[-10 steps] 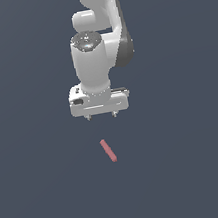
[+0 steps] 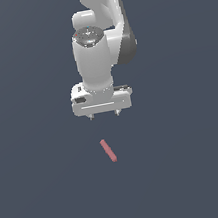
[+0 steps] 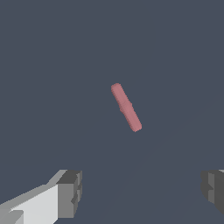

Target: Pick up the object and move it to a goal position.

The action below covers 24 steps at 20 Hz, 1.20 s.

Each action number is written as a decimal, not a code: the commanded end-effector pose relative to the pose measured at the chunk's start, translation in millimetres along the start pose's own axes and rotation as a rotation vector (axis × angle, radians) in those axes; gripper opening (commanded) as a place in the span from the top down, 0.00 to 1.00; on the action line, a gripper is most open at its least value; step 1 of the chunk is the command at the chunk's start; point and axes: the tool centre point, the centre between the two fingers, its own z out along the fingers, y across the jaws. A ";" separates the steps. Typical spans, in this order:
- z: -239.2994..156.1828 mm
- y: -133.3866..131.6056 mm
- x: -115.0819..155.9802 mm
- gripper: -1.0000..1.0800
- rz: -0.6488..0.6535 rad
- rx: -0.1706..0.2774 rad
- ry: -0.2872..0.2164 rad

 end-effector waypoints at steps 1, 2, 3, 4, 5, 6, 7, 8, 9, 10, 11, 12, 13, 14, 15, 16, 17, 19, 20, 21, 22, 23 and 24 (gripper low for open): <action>-2.3 -2.5 0.7 0.04 0.000 0.004 0.002; -2.2 -2.5 0.6 0.04 0.000 0.004 0.002; -1.6 -1.9 0.6 0.04 -0.001 0.003 0.001; -1.0 -1.6 0.9 0.04 -0.002 0.003 0.001; -0.2 -1.5 1.4 0.04 -0.005 0.003 0.001; 0.9 -1.5 2.2 0.04 -0.010 0.002 0.000; 2.4 -1.4 3.3 0.04 -0.015 0.002 0.000; 4.4 -1.2 4.6 0.04 -0.022 0.002 -0.001; 6.7 -0.9 6.0 0.04 -0.030 0.001 -0.002; 9.4 -0.6 7.7 0.04 -0.040 0.001 -0.003; 12.4 -0.2 9.5 0.04 -0.051 0.000 -0.004; 15.9 0.2 11.6 0.04 -0.063 0.000 -0.005; 19.7 0.6 13.8 0.04 -0.076 0.000 -0.007; 24.0 1.1 16.3 0.04 -0.090 -0.001 -0.008; 28.7 1.6 18.8 0.04 -0.106 -0.001 -0.010; 33.9 2.1 21.6 0.04 -0.123 -0.001 -0.012; 39.5 2.7 24.5 0.04 -0.142 -0.001 -0.014; 52.3 4.1 30.6 0.04 -0.182 0.001 -0.018; 59.4 4.8 33.7 0.04 -0.204 0.002 -0.021; 67.1 5.6 37.0 0.04 -0.228 0.003 -0.023; 74.9 6.4 40.0 0.04 -0.251 0.004 -0.025; 82.2 7.2 42.8 0.04 -0.272 0.006 -0.027; 89.2 7.9 45.3 0.04 -0.293 0.008 -0.029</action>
